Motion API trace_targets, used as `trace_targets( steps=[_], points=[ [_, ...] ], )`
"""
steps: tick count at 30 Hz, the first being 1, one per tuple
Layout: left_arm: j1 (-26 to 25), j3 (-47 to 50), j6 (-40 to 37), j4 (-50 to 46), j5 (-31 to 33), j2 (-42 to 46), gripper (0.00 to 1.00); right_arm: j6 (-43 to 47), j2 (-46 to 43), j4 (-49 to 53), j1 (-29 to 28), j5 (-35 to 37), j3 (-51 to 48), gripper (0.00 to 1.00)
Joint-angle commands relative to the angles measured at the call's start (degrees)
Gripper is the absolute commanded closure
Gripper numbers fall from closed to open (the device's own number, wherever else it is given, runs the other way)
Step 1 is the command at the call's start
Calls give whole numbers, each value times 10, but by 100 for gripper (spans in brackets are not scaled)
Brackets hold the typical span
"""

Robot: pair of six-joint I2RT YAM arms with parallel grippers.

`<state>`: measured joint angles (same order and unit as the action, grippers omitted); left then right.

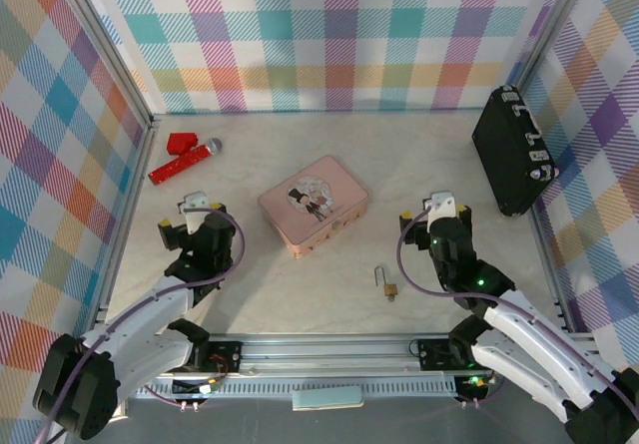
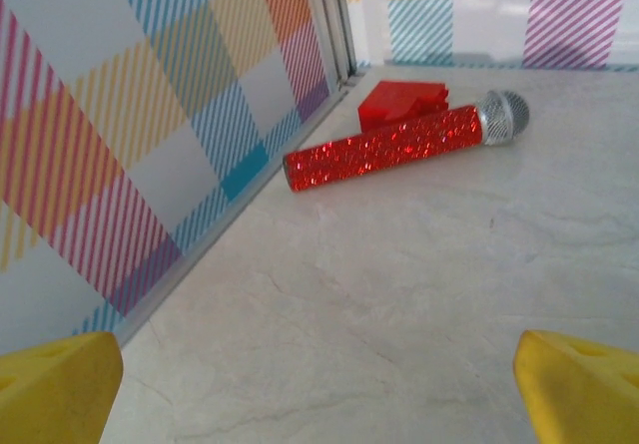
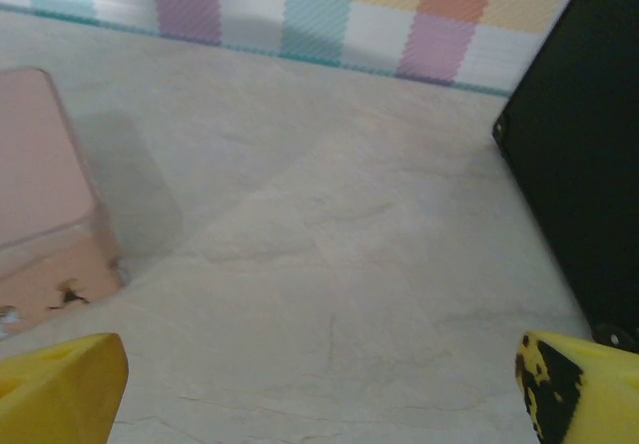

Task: Unlock a padlock with a key

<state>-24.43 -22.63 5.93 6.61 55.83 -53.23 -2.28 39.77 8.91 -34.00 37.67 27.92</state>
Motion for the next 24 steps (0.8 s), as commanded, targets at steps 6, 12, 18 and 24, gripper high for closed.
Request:
trace_targets(
  steps=[6, 12, 18, 24],
  points=[
    [101, 40, -37, 169, -248, -73, 0, 4, 74, -165, 91, -22, -60, 1],
    [116, 29, -81, 276, -283, -192, 0, 38, 220, -363, 122, -29, -107, 1],
    [138, 30, -114, 391, -355, -255, 0, 74, 318, -493, 147, -97, -107, 1],
    [160, 31, -113, 530, -432, -385, 0, 102, 354, -502, 220, -259, -83, 1]
  ],
)
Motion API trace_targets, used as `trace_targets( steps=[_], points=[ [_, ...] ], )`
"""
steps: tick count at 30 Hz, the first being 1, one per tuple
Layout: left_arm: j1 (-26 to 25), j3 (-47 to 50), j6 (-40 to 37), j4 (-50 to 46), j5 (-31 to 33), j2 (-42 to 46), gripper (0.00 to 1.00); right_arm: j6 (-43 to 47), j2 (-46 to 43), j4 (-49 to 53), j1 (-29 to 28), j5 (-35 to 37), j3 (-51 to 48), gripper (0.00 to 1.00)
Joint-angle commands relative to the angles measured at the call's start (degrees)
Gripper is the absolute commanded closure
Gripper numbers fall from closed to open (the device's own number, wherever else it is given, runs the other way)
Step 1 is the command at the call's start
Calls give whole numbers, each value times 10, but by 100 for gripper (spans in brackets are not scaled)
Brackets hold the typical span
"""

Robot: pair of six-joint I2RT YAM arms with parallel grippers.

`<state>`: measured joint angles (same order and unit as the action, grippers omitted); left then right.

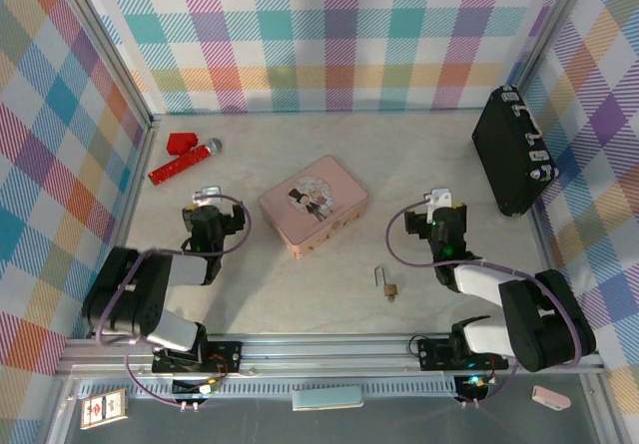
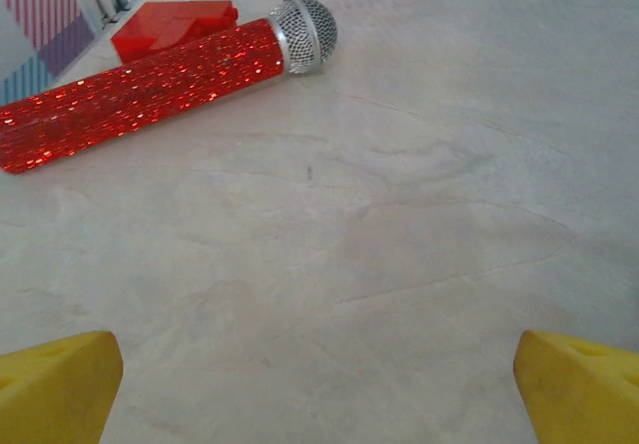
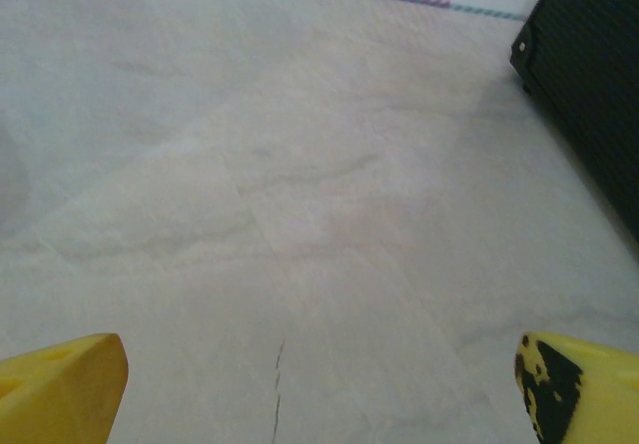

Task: Unlock a padlock with a key

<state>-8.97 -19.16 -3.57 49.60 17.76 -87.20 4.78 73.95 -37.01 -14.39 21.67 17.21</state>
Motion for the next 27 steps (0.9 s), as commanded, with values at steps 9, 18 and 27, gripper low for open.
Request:
trace_targets(
  steps=[9, 18, 27],
  points=[
    [33, -41, 19, 3, -68, -33, 0, -30, 104, -73, 121, -227, 63, 1],
    [32, -42, 20, 3, -68, -33, 0, -63, 137, -108, 135, -183, 60, 1],
    [33, -41, 19, 3, -68, -33, 0, -59, 139, -107, 135, -190, 62, 1]
  ],
)
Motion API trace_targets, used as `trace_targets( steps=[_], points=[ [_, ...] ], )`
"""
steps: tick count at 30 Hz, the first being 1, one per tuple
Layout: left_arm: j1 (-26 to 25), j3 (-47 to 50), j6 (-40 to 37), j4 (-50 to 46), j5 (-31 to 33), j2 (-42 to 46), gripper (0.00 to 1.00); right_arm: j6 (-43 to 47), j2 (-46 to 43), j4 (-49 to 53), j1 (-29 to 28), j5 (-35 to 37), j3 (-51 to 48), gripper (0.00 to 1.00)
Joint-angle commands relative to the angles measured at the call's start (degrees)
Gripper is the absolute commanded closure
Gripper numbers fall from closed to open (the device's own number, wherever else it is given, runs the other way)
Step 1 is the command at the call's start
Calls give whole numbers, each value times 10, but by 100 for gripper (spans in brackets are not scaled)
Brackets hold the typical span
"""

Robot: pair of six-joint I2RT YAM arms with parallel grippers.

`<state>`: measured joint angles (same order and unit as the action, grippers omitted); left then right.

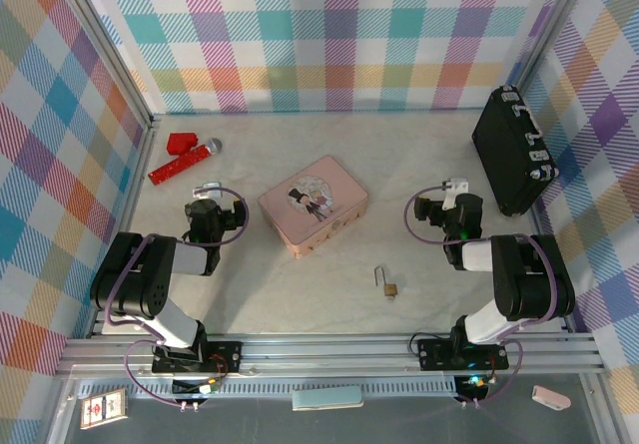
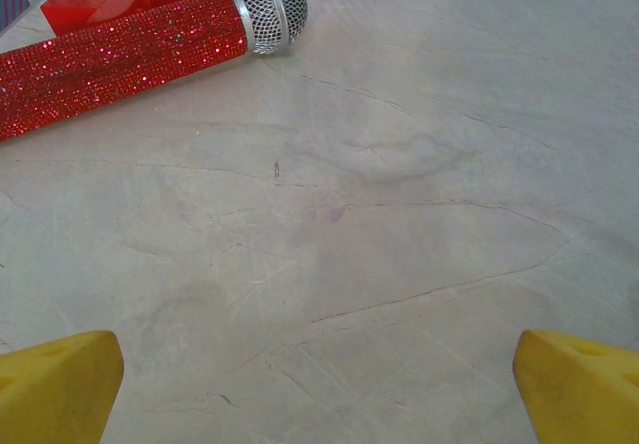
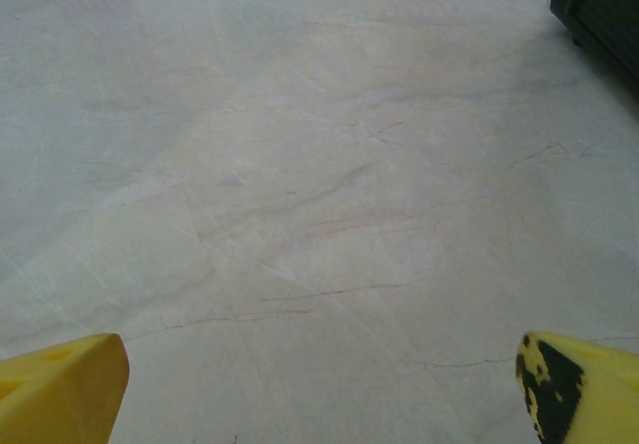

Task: Unlock a padlock with a key

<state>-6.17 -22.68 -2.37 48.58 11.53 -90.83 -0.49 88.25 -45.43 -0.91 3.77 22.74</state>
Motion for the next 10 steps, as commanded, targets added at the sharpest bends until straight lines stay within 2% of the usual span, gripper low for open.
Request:
trace_targets(
  steps=[1, 10],
  points=[
    [5, -6, 8, 13, -6, 3, 0, -7, -4, -23, 0, -11, 6, 1],
    [5, -6, 8, 13, -5, 3, 0, -7, -5, -17, 2, -18, 9, 1]
  ],
)
